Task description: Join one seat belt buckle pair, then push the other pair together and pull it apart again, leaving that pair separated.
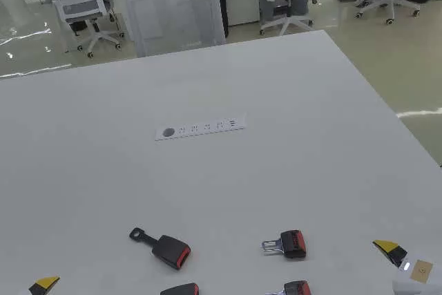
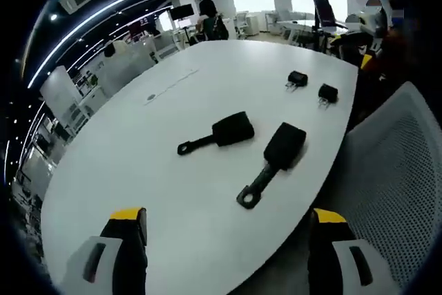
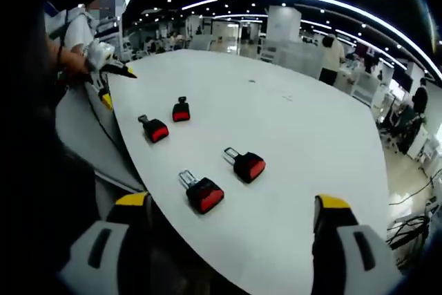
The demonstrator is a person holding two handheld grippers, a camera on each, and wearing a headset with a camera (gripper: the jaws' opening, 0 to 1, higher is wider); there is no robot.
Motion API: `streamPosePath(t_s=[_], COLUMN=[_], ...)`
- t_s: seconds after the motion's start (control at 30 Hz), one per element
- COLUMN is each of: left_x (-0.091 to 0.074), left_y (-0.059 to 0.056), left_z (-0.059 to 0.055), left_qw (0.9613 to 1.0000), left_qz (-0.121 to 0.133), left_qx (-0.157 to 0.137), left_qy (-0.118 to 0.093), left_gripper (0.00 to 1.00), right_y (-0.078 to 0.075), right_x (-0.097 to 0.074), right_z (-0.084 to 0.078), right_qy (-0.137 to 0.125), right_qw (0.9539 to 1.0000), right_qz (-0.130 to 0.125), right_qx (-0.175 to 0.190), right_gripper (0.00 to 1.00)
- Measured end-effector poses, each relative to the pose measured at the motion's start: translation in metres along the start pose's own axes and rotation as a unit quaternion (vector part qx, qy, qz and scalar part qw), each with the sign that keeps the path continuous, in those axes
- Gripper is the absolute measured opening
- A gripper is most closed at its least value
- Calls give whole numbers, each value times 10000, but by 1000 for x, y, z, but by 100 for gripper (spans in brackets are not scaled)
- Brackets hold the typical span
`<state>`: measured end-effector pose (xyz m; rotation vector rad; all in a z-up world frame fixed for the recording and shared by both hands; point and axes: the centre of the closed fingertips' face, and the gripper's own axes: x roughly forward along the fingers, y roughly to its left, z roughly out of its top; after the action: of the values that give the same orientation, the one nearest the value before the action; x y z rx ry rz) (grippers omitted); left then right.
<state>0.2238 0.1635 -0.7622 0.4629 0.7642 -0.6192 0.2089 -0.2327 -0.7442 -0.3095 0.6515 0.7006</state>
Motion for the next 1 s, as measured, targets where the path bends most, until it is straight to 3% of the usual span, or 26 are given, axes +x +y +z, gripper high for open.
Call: streamPosePath(t_s=[0.2, 0.4, 0.6, 1.0], left_x=[-1, -3, -3, -4], left_y=[2, 5, 3, 4], left_z=[2, 3, -8, -3], left_qw=[10000, 9998, 9997, 9996], left_qz=[77, 133, 146, 165], left_qx=[-1, -108, -203, -221], left_qy=[-54, -89, -40, -42], left_gripper=[94, 98, 99, 100], right_y=[1, -2, 0, -5], right_x=[2, 5, 7, 10], right_z=[3, -2, -1, -3], right_qy=[-27, 88, 86, 135], right_qw=[10000, 9999, 10000, 9999], right_qz=[-31, -48, -15, -8], right_qx=[49, 51, 31, 22], right_gripper=[97, 96, 97, 96])
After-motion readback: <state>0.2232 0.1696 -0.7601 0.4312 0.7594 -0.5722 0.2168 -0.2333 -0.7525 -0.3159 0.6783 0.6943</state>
